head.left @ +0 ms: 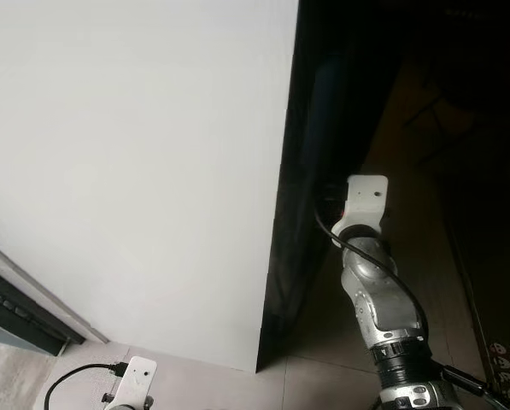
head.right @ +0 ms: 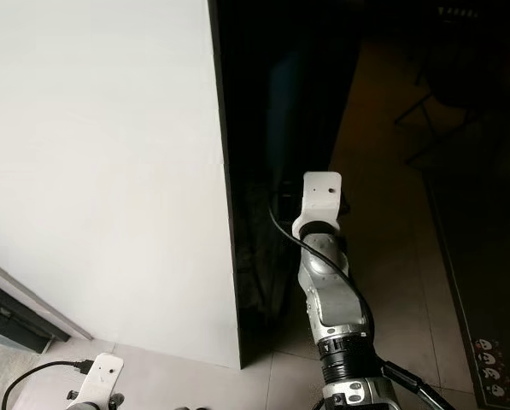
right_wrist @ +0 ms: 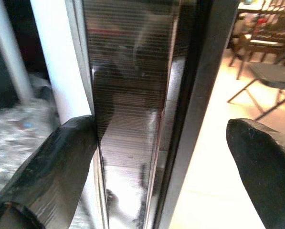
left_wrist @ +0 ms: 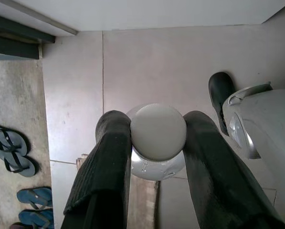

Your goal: Restocking fridge

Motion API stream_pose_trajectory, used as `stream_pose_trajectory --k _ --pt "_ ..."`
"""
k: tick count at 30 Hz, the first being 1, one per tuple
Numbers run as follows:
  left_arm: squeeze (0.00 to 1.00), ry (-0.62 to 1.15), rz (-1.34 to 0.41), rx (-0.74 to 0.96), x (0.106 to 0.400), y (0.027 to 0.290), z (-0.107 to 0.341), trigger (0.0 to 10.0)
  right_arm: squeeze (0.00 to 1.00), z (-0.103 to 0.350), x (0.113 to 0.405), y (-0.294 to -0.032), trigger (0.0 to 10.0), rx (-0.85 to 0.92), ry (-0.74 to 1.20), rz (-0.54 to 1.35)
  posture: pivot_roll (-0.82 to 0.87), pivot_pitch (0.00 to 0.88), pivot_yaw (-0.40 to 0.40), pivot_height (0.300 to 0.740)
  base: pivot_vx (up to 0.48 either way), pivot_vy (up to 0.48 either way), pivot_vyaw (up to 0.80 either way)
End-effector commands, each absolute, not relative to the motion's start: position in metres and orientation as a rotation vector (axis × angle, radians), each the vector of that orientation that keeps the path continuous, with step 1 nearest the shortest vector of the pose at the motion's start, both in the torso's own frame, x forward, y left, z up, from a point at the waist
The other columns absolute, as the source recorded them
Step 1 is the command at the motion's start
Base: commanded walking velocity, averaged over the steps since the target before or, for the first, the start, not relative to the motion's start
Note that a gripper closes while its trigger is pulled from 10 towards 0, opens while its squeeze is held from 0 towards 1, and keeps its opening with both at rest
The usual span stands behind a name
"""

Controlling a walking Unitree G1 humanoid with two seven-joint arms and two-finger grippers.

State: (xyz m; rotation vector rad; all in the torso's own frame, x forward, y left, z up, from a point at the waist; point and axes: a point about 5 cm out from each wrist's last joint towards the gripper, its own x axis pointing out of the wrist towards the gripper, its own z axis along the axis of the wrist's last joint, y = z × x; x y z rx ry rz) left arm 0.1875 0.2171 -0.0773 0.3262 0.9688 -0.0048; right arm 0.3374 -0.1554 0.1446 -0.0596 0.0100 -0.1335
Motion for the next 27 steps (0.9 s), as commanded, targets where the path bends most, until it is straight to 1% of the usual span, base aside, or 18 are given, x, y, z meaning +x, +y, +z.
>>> stream_pose_trajectory --k 1,2,7,8,11,12,16,20,22,23,25,27 --pt "0.00 0.998 -0.002 0.327 0.180 0.221 -0.080 10.0 0.00 0.147 0.331 -0.194 10.0 -0.063 -0.002 -0.291 0.04 0.081 0.000 0.740 0.000 0.000 0.00" --pt "0.00 0.997 -0.002 0.327 0.180 0.221 -0.080 10.0 0.00 0.143 0.326 -0.208 10.0 -0.083 0.011 -0.322 0.03 0.081 0.000 0.740 0.000 0.000 0.00" --pt "0.00 0.997 -0.003 0.328 0.180 0.221 -0.080 10.0 0.00 0.133 0.313 -0.239 10.0 -0.111 0.053 -0.404 0.03 0.085 0.001 0.740 0.000 0.000 0.00" --pt "0.00 0.997 -0.005 0.330 0.180 0.221 -0.080 10.0 0.00 0.128 0.306 -0.251 10.0 -0.121 0.074 -0.440 0.03 0.086 0.003 0.740 0.000 0.000 0.00" --pt "0.00 0.998 -0.006 0.331 0.180 0.221 -0.080 10.0 0.00 0.124 0.301 -0.260 10.0 -0.118 0.089 -0.463 0.03 0.086 0.003 0.740 0.000 0.000 0.00" --pt "0.00 1.000 -0.008 0.332 0.180 0.222 -0.080 10.0 0.00 0.118 0.295 -0.269 10.0 -0.130 0.107 -0.489 0.02 0.087 0.004 0.740 0.000 0.000 0.00" --pt "0.00 1.001 -0.010 0.333 0.180 0.222 -0.080 10.0 0.00 0.110 0.290 -0.278 10.0 -0.135 0.134 -0.511 0.02 0.087 0.005 0.740 0.000 0.000 0.00" --pt "0.00 1.001 -0.007 0.332 0.180 0.222 -0.080 10.0 0.00 0.081 0.280 -0.287 10.0 -0.149 0.214 -0.530 0.01 0.088 0.003 0.740 0.000 0.000 0.00" --pt "0.00 1.001 -0.006 0.328 0.180 0.222 -0.080 10.0 0.00 0.057 0.269 -0.293 10.0 -0.148 0.307 -0.535 0.02 0.087 0.001 0.740 0.000 0.000 0.00" --pt "0.00 1.000 -0.005 0.324 0.180 0.222 -0.080 10.0 0.00 0.034 0.256 -0.297 10.0 -0.141 0.396 -0.543 0.02 0.086 0.001 0.740 0.000 0.000 0.00" --pt "0.00 0.999 -0.006 0.320 0.180 0.221 -0.080 10.0 0.00 0.021 0.246 -0.301 10.0 -0.142 0.444 -0.563 0.02 0.088 0.003 0.740 0.000 0.000 0.00" --pt "0.00 0.999 -0.007 0.319 0.180 0.221 -0.080 10.0 0.00 0.003 0.235 -0.300 10.0 -0.108 0.510 -0.551 0.01 0.088 0.006 0.740 0.000 0.000 0.00"
